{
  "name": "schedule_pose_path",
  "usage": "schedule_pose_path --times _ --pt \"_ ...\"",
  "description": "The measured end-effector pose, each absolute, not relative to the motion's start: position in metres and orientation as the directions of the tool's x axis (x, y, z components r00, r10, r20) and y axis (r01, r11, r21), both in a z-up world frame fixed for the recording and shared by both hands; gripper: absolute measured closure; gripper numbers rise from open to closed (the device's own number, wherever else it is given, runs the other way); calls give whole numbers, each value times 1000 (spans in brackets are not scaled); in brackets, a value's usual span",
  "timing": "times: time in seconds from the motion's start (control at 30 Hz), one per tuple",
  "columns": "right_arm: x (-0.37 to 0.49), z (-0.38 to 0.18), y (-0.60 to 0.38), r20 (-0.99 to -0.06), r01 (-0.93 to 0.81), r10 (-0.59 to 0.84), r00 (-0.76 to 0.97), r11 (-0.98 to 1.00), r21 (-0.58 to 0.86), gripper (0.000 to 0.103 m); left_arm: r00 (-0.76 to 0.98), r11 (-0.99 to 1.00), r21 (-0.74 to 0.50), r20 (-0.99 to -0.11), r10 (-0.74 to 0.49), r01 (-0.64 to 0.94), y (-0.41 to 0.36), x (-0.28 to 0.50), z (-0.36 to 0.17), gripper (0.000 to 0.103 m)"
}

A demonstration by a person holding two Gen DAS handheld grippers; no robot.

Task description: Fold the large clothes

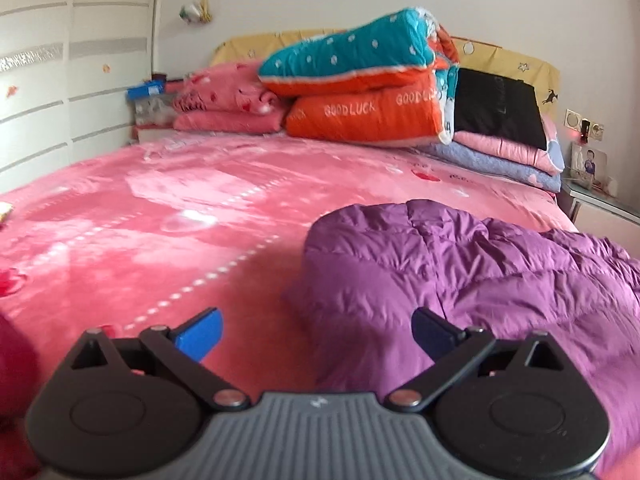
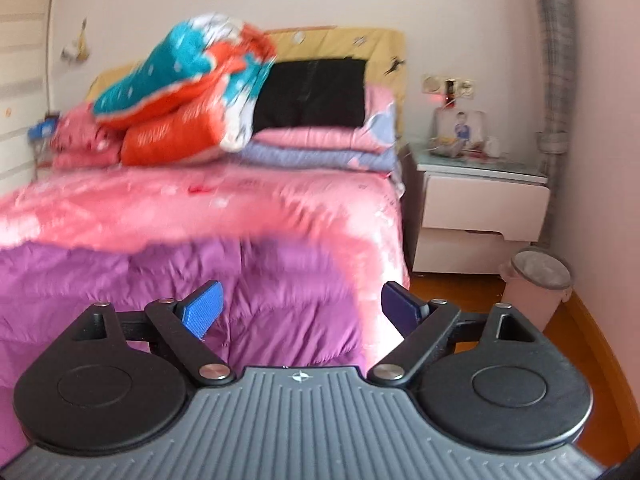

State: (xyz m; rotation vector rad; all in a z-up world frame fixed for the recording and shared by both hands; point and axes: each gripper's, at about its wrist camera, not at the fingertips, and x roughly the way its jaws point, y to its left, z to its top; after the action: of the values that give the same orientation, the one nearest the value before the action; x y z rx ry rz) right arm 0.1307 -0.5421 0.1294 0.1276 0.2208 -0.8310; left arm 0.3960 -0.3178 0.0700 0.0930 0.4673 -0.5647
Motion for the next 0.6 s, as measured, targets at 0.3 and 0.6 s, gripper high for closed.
schedule_pose_path --times 0.3,0.6 --pt "62 125 -470 -210 730 -712 670 684 10 0 710 786 -3 -428 -560 618 -279 270 76 1" --pt "-27 122 -336 -223 689 -672 706 725 -5 0 649 740 -8 -475 -595 673 -234 112 103 1"
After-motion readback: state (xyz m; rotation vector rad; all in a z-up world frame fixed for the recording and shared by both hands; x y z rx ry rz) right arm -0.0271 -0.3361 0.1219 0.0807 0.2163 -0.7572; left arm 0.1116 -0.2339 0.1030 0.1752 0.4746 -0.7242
